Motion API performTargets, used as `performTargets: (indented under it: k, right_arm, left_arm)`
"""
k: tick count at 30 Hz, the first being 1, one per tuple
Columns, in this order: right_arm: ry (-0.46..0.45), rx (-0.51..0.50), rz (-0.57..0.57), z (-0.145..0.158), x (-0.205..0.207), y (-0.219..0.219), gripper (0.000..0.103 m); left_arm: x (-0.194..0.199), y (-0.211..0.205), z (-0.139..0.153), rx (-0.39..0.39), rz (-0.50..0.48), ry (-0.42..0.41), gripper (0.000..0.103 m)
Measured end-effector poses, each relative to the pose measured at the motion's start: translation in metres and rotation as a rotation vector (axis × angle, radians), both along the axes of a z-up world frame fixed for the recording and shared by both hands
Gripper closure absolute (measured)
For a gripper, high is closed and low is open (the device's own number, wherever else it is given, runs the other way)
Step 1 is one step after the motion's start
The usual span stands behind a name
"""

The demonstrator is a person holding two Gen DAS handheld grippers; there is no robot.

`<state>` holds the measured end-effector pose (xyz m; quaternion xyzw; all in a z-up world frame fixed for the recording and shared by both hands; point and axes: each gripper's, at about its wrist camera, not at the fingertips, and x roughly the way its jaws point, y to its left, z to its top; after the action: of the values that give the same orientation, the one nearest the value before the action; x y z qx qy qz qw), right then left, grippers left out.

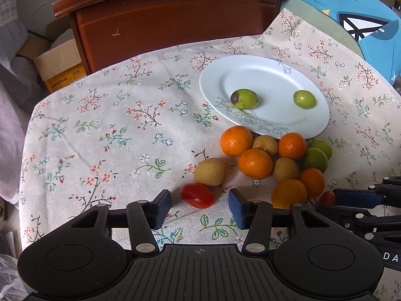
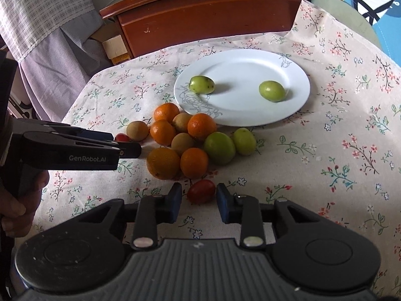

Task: Organize fruits
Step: 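Move the right gripper back and close it on a red cherry tomato, then carry the red cherry tomato with the right gripper over the plate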

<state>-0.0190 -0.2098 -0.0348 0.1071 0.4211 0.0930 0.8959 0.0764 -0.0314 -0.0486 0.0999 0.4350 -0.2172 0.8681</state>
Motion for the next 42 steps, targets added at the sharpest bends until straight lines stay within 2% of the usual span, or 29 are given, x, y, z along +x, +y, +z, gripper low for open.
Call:
performTargets:
  k: [2,4,9,14,25,42]
  right_arm:
    - [-0.003,-0.003,0.001,0.000,0.000,0.000,0.078]
    - [-0.005,-0.004,0.003,0.000,0.000,0.000,0.078]
    - [-0.002,0.004,0.004,0.000,0.000,0.000,0.079]
    - [-0.002,0.018,-0.009,0.001,0.000,-0.002,0.079]
    - [-0.004,0.053,-0.039,0.004,0.001,-0.010,0.079]
    - [-0.106,0.111,-0.091,0.031,0.005,-0.025,0.079]
  left_arm:
    - [-0.001,-0.001,0.000,-0.007,-0.009,0.002,0.064]
    - [0.000,-0.001,0.000,-0.011,-0.011,0.000,0.066]
    - [0.002,0.004,0.003,-0.044,0.009,0.019,0.077]
    - [-0.001,0.004,0.005,-0.028,0.010,0.008,0.077]
    - [-0.009,0.008,0.017,-0.047,0.010,-0.004,0.077]
    - [-0.016,-0.004,0.055,-0.133,-0.014,-0.092,0.077]
